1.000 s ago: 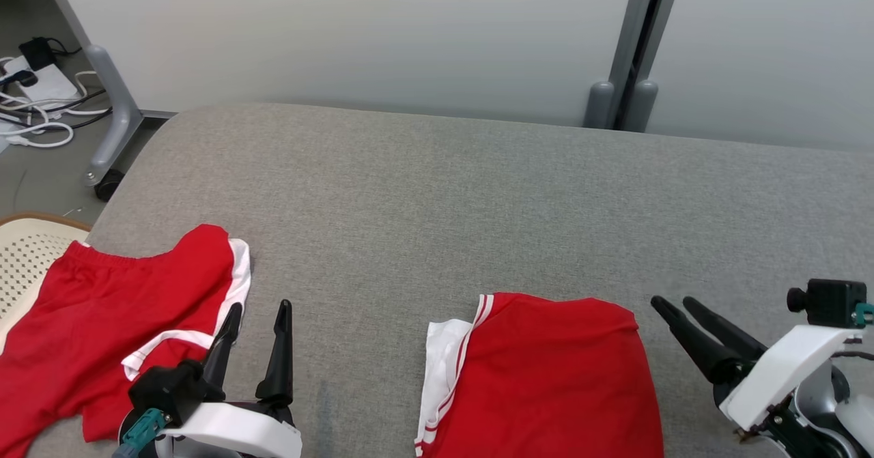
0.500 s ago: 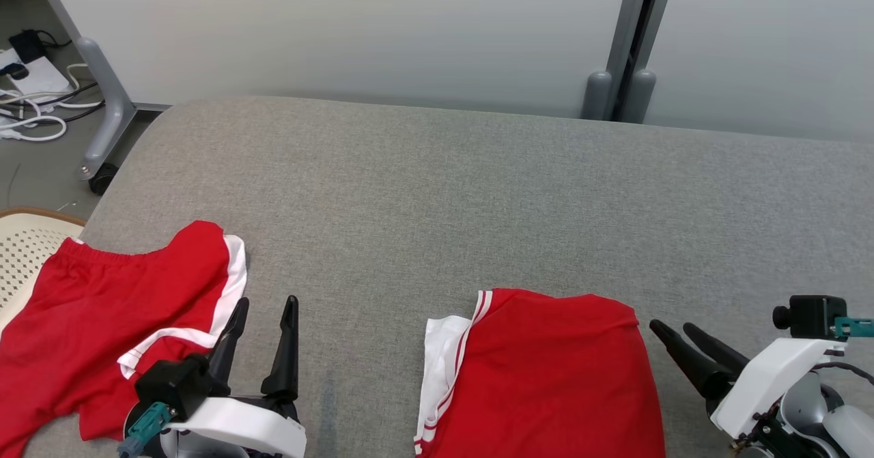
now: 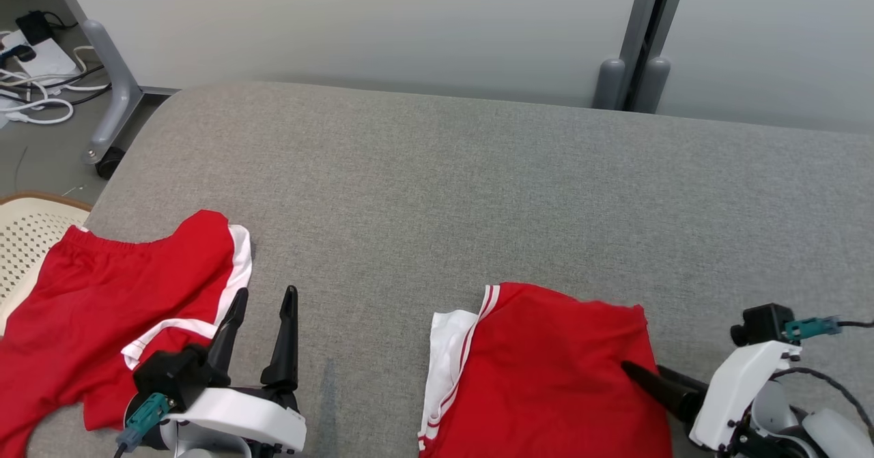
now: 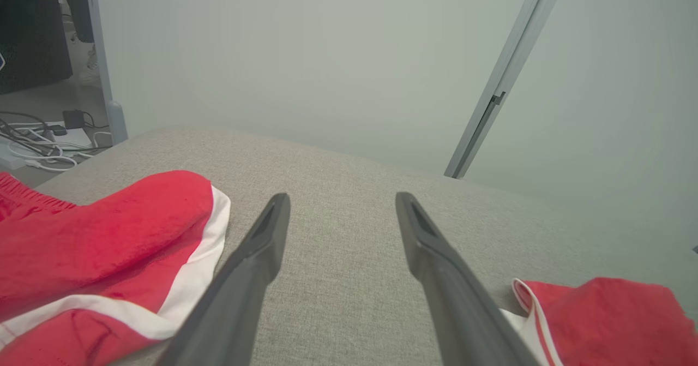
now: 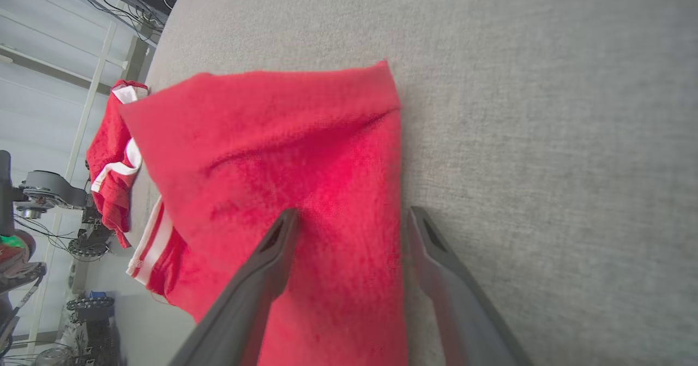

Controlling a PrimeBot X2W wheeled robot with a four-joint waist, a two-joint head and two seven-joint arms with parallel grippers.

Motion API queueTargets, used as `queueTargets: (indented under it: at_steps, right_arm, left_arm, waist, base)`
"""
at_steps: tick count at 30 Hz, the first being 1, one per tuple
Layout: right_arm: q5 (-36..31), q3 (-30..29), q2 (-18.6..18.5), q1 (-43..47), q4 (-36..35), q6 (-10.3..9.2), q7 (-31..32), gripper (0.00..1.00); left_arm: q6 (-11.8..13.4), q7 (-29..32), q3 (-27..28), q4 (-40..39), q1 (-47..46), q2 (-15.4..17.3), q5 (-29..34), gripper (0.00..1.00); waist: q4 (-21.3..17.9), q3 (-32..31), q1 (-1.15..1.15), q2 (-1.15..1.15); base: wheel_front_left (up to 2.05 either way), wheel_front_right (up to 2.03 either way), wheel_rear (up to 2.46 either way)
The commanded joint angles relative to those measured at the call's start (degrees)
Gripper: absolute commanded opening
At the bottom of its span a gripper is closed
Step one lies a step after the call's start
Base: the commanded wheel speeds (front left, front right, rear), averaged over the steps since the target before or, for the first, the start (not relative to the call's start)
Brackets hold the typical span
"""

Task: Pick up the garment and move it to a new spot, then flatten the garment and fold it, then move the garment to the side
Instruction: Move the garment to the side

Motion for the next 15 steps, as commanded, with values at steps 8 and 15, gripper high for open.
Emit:
queueTargets:
  at_steps: [8,15]
  right_arm:
    - [-1.6,0.4,2.6,-0.5,4.0,0.13,2.3,0.45]
    - [-1.7,0.4,1.9,-1.4,1.7,0.14,0.9,0.0]
  left_arm:
    - [-0.7,-0.1,0.7,0.8,-1.2,-0.2,0.3,1.0]
    - [-0.8,-0.1,1.1,0.8,-1.5,-0.4,0.7,1.0]
  waist:
    - [1.1,0.5,0.0,0.0]
    - [1.1,0.8,0.0,0.0]
  base:
    - [0.0,0.0,0.0]
    - [0.0,0.0,0.0]
